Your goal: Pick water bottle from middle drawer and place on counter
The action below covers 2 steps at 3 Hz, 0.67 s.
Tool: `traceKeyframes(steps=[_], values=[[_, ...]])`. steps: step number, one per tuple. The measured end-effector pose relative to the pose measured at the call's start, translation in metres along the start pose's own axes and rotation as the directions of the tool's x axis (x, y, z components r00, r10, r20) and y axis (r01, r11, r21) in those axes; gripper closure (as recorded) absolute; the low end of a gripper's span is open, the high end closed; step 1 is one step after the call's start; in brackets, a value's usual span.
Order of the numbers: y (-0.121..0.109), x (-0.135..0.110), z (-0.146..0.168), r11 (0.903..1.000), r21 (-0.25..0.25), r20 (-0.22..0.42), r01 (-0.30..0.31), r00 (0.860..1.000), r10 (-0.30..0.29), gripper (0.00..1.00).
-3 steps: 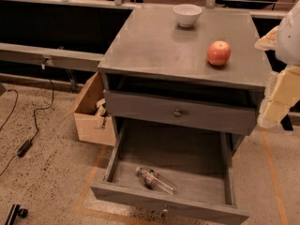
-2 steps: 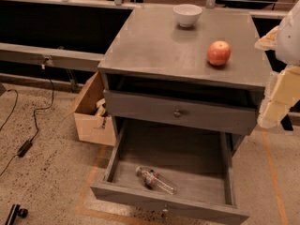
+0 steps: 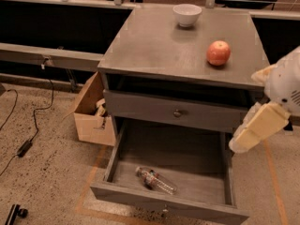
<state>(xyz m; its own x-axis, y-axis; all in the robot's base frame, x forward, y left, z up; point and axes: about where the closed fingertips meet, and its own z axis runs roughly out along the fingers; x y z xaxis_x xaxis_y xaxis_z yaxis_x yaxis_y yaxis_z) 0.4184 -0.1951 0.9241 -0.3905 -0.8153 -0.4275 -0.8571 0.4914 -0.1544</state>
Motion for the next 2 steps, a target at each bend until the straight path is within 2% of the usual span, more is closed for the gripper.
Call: traceKeyframes(steps=[1, 2], values=[[0.049, 0.001, 0.081, 0.9958, -0.058, 0.083, -0.071, 0.994, 0.076, 0.00], [0.070, -0.008, 0.154, 0.9953, -0.072, 0.065, -0.065, 0.995, 0.070, 0.00]])
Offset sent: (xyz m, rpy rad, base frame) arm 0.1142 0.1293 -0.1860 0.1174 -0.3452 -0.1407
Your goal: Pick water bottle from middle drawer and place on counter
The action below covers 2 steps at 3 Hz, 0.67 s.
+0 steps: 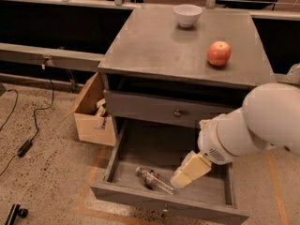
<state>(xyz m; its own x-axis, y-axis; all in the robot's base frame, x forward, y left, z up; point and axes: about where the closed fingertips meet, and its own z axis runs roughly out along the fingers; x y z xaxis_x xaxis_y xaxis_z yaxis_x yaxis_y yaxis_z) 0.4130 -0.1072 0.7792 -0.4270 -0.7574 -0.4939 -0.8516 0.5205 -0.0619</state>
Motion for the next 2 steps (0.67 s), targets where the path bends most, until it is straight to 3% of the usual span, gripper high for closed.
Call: traceKeyframes(steps=[1, 2], values=[[-0.0148, -0.0059, 0.0060, 0.9975, 0.071, 0.026, 0.000, 1.000, -0.002, 0.00], [-0.0147, -0.0068, 0.0056, 0.9975, 0.070, 0.028, 0.001, 1.000, -0.003, 0.00]])
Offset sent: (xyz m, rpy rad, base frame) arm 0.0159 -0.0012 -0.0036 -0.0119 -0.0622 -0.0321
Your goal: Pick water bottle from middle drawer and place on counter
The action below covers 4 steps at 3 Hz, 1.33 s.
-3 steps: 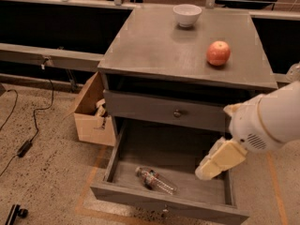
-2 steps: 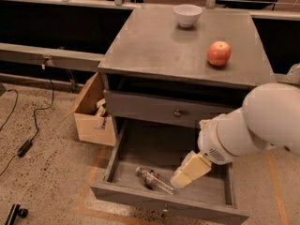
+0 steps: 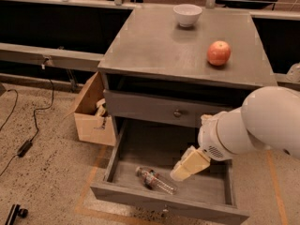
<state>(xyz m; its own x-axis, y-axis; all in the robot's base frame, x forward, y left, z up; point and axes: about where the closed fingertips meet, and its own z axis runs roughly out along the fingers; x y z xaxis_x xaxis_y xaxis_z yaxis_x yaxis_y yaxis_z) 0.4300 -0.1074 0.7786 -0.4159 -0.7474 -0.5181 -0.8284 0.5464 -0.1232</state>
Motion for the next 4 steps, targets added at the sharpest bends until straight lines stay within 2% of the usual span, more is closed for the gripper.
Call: traceKeyframes(steps=[1, 2, 3, 4], values=[[0.000, 0.006, 0.008, 0.9998, 0.014, -0.020, -0.016, 1.000, 0.017, 0.00], [0.007, 0.038, 0.051, 0.9975, -0.018, 0.008, -0.068, 0.998, 0.068, 0.00], [-0.012, 0.057, 0.106, 0.9941, -0.010, 0.067, -0.108, 0.992, 0.109, 0.00], [-0.039, 0.064, 0.152, 0.9942, 0.002, 0.120, -0.108, 0.987, 0.107, 0.00]])
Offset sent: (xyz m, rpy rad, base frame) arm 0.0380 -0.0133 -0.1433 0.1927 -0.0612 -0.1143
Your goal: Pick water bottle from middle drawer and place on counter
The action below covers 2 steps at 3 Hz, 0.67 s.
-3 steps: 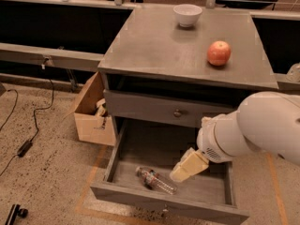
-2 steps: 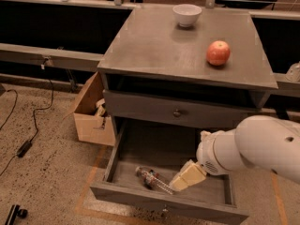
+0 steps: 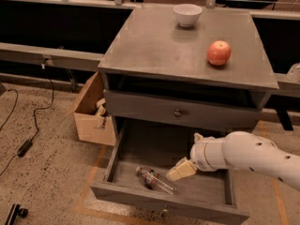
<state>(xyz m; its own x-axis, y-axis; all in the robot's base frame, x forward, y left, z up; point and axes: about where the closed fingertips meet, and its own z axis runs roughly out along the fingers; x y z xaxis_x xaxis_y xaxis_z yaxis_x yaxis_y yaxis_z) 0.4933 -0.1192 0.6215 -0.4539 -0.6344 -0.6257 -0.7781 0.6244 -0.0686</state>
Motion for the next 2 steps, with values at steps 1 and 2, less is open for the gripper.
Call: traceKeyframes(steps=[1, 2], values=[[-0.012, 0.015, 0.046, 0.9995, -0.030, -0.018, 0.009, 1.000, -0.010, 0.00], [-0.005, 0.025, 0.088, 0.9973, -0.071, -0.047, 0.017, 0.999, -0.021, 0.00]])
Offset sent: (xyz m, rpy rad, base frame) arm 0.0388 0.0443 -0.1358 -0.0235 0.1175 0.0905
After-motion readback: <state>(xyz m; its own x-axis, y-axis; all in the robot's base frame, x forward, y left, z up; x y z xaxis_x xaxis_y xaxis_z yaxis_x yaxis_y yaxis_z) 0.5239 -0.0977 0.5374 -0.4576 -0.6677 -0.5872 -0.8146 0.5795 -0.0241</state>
